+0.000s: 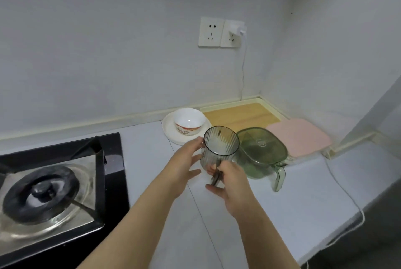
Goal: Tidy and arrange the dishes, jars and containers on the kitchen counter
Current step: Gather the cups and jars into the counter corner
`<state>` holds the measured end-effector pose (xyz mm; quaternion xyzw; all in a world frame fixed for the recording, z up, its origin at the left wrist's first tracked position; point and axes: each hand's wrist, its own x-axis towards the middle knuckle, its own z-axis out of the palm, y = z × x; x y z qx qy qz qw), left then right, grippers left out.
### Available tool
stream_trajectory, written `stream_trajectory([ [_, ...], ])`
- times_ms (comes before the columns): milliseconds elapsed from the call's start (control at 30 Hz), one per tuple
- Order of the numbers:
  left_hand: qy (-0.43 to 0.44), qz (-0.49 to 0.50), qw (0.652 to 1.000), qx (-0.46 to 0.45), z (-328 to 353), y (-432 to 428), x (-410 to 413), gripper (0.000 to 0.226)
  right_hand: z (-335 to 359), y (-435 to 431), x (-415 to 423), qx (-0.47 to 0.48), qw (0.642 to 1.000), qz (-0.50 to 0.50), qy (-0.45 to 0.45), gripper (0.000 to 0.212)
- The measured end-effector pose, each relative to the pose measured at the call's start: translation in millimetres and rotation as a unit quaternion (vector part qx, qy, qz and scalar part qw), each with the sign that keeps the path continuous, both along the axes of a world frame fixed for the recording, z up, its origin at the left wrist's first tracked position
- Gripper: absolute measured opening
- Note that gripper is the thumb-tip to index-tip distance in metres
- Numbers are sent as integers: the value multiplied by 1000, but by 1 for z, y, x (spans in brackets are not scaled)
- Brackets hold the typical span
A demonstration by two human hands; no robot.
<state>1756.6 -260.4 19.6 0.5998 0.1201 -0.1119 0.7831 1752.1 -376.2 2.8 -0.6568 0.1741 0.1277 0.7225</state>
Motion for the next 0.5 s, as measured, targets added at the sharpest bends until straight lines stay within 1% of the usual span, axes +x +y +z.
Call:
stream_trajectory([
  [67, 0, 24, 1000, -3, 3, -9, 9, 36, 4, -9, 16, 9, 1000, 17, -4, 27],
  [133, -1, 41, 999, 1, 6, -18, 20, 35, 10, -18, 31, 16, 1000, 27, 3, 21],
  [233, -14, 61, 998, 13, 9, -39, 39, 33, 17, -39, 57, 37, 999, 27, 20, 25],
  [367, -46, 75, 996, 32, 15, -65, 65, 27, 19, -60, 89, 42, 999, 19, -6, 24],
  [500, -60, 100, 991, 59, 18, -74, 83, 29, 24, -67, 114, 35, 998, 41, -11, 21],
])
